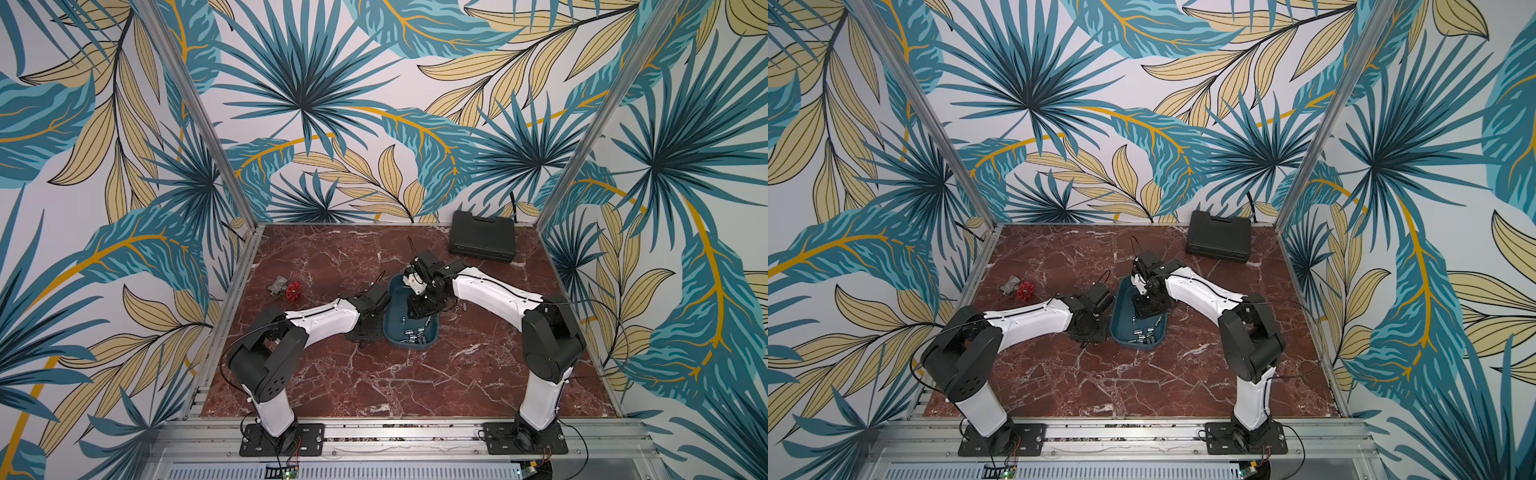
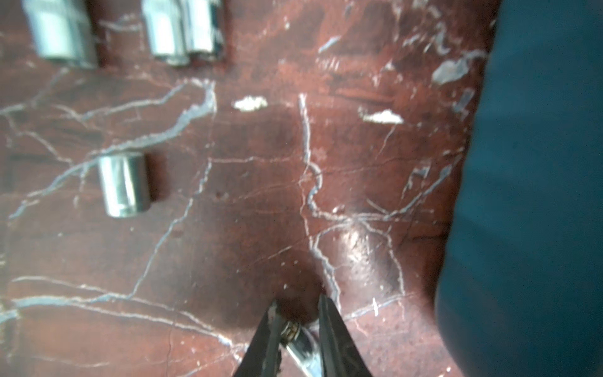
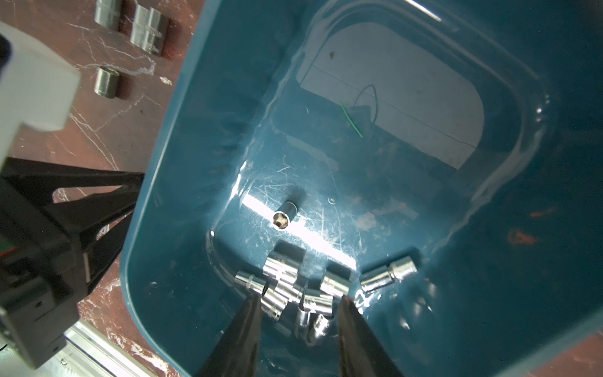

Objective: Take out the socket from the storage box
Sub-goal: Move the socket head to the center of the board.

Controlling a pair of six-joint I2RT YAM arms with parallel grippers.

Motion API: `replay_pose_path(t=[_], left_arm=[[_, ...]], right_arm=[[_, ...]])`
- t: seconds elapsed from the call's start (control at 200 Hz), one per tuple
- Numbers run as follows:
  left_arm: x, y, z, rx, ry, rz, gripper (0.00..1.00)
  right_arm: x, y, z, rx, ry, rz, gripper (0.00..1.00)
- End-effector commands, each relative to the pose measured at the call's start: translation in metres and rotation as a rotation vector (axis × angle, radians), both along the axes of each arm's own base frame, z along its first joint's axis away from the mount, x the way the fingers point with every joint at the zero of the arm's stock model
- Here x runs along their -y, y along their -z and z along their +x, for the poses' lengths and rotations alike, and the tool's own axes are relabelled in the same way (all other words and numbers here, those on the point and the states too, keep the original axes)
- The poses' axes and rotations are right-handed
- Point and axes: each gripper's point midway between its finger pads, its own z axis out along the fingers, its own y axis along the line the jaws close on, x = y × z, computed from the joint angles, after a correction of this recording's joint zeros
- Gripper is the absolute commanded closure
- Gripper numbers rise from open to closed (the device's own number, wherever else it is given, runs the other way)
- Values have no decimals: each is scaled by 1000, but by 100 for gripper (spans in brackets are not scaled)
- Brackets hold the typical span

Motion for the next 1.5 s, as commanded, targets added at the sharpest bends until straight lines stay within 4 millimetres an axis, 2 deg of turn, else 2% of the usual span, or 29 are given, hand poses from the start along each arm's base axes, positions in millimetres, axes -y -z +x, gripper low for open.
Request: replay_pose_path(t=[0.0,0.27,0.516,0.781,0.952,1.137,1.257,1.362,1.492], left_arm=[[-22,19,-34,-119,-12,75,76],[-19,19,-34,-112,-9,68,79],[-20,3,-22,-56,-14,95,70],[-22,3,-32,-67,-46,86,70],[-9,13,-37,-92,-25,62,77],[-6,18,-36,-103,1,82,89],[-9,8,-25,-70,33,118,90],[-12,0,-5,-40,52,144,90],[-18,4,19,-32,46,142,90]], right_arm=[[2,10,-6,-27,-6,-17,59],[3,10,-6,-28,-5,-20,59],[3,11,-7,-31,-6,-19,59],[1,14,-7,-37,-14,-18,59],[2,15,-7,-39,-16,-19,59],[4,15,-8,-36,-11,-27,59],[4,15,-7,-33,-9,-28,59],[3,15,-7,-33,-6,-22,59],[3,14,-7,-28,0,-18,59]])
